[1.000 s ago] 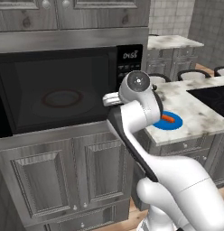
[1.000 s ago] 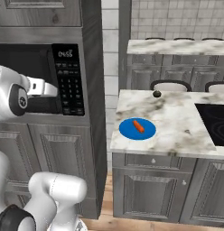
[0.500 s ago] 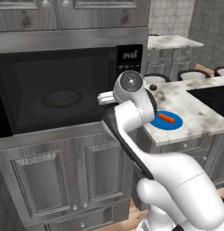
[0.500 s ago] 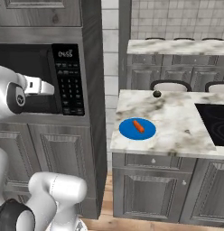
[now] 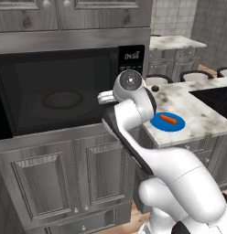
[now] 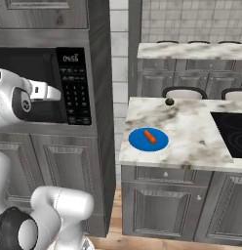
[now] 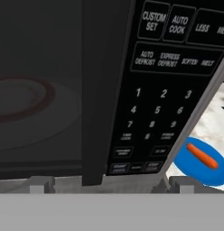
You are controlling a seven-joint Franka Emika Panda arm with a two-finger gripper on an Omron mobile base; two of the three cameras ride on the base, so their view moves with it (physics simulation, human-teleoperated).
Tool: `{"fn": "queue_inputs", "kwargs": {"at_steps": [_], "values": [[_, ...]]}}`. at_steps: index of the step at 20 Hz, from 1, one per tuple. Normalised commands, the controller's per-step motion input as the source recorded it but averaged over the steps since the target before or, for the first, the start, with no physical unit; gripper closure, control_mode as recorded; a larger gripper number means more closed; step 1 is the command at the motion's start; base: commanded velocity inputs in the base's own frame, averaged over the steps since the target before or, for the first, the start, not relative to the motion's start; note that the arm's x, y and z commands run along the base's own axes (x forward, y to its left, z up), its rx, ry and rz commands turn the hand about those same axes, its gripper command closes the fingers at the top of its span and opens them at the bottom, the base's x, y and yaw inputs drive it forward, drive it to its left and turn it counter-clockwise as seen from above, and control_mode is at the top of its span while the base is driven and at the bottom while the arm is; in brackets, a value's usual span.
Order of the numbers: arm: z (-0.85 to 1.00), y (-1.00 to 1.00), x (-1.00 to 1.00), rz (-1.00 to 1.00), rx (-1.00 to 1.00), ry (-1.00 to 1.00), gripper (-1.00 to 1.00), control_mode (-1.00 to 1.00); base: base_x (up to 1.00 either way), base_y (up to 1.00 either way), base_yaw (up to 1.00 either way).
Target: Pick the carrot from the counter and place it in the microwave. Then turn on the microwave.
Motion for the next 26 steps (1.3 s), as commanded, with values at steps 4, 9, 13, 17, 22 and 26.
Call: {"fn": "queue_inputs", "kwargs": {"at_steps": [4,9,13,17,22,26], "values": [[0.0,0.06,0.17,0.0,0.0,0.0,-1.0,-1.0,0.0,0.0,0.0],[0.0,0.05,0.17,0.0,0.0,0.0,-1.0,-1.0,0.0,0.0,0.0],[0.0,0.01,0.2,0.0,0.0,0.0,-1.0,-1.0,0.0,0.0,0.0],[0.0,0.01,0.2,0.0,0.0,0.0,-1.0,-1.0,0.0,0.0,0.0],[0.0,0.04,0.19,0.0,0.0,0.0,-1.0,-1.0,0.0,0.0,0.0],[0.0,0.03,0.19,0.0,0.0,0.0,-1.0,-1.0,0.0,0.0,0.0]]}}
